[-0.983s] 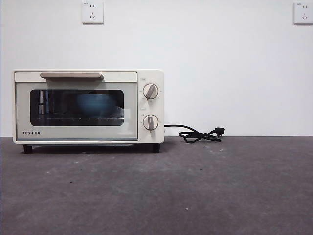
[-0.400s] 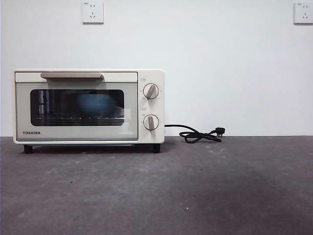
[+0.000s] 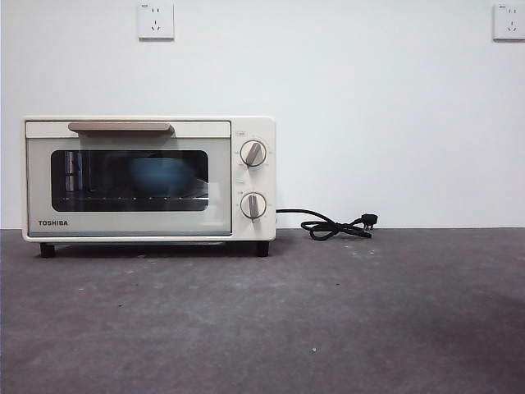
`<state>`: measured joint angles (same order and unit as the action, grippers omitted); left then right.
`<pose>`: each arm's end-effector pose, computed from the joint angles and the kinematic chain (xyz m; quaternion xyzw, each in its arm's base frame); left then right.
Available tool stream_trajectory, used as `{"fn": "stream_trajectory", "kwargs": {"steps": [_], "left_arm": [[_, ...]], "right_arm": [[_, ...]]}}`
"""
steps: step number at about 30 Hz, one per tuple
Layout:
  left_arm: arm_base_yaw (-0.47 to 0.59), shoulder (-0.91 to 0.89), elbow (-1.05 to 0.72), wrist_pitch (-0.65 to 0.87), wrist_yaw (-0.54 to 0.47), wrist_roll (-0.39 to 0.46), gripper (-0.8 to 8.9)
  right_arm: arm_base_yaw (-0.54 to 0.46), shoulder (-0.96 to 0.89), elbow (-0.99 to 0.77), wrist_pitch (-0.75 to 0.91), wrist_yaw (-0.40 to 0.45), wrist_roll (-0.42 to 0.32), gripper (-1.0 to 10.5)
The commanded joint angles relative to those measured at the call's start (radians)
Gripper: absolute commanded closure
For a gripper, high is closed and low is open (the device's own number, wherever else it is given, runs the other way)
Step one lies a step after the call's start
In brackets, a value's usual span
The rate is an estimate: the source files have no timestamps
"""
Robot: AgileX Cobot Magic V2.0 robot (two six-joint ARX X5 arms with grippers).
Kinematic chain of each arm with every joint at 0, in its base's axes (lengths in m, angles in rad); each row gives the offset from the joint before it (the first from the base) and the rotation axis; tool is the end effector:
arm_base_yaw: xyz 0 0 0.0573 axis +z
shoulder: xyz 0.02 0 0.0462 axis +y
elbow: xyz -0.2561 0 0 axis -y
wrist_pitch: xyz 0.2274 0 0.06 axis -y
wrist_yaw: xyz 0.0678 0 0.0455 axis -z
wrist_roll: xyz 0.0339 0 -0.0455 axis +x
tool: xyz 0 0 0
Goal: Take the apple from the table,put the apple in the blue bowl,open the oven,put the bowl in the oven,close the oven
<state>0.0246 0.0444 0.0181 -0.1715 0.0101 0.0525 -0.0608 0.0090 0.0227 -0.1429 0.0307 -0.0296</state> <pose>0.0927 0.0019 0.1489 0.0244 0.0989 0.0046 0.9948 0.0911 -0.0066 0.1558 -0.0138 0.0652 -0.0447 0.9968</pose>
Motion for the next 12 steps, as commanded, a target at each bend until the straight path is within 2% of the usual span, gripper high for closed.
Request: {"fn": "stream_trajectory", "kwargs": {"steps": [1,6,12], "left_arm": [[0.003,0.005,-0.011,0.006,-0.003,0.01,8.17],[0.003,0.017,-0.011,0.006,-0.003,0.01,8.17],[0.003,0.022,-0.011,0.006,-0.003,0.01,8.17]], "right_arm": [[0.0,-0.002,-0.008,-0.022,0.018,0.029,9.5],[0.019,-0.002,-0.008,-0.043,0.069,0.022,9.5],[0.041,-0.002,-0.008,-0.043,0.06,0.023,9.5]]}}
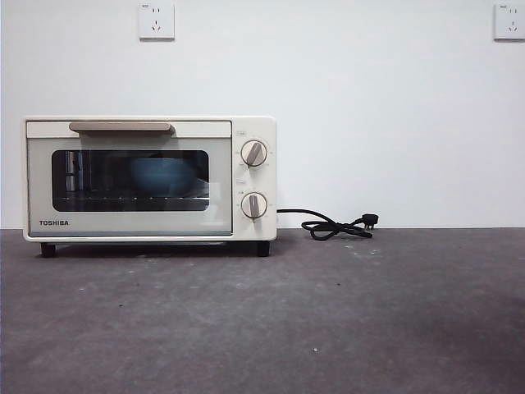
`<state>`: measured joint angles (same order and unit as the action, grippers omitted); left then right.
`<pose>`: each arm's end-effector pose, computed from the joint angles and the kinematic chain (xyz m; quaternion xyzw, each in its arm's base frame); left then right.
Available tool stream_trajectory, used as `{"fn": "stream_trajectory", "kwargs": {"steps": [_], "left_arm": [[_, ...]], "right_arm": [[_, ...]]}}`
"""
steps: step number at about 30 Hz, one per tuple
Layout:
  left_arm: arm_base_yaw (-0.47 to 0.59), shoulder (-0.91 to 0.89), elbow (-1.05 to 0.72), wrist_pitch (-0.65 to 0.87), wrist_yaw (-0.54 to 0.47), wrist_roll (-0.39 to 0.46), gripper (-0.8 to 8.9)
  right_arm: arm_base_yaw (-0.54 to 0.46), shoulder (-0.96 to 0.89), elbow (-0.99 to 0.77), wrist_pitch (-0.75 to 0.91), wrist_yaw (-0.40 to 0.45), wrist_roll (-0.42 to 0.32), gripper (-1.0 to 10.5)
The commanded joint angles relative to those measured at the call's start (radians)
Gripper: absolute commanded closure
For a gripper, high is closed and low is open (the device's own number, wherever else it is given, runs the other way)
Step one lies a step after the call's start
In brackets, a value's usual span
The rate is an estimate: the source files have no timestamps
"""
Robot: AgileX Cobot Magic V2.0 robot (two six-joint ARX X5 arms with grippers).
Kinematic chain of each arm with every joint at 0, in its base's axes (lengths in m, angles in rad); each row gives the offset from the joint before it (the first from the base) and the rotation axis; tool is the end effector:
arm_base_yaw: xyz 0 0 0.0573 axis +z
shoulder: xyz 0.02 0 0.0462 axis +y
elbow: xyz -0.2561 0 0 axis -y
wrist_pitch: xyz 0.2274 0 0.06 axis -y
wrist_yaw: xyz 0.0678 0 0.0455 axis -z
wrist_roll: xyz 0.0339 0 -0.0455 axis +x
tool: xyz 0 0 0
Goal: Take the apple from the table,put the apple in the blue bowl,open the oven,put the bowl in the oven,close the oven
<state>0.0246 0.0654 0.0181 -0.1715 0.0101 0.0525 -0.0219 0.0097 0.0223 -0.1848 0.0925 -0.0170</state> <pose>0.0937 0.0020 0.1473 0.0242 0.1093 0.0043 0.9937 0.0905 -0.0051 0.1514 -0.0115 0.0864 -0.0562 0.9946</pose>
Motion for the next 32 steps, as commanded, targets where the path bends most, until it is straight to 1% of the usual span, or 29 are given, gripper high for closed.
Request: {"fn": "stream_trajectory", "kwargs": {"steps": [1,5,32], "left_arm": [[0.003,0.001,-0.011,0.006,-0.003,0.01,8.17],[0.003,0.001,-0.011,0.006,-0.003,0.01,8.17],[0.003,0.001,-0.011,0.006,-0.003,0.011,8.17]], "right_arm": [[0.002,-0.002,-0.008,-0.002,-0.002,0.008,9.5],[0.002,-0.002,-0.008,-0.002,0.001,-0.005,9.5],[0.002,-0.001,-0.008,0.004,0.001,-0.005,9.5]]}}
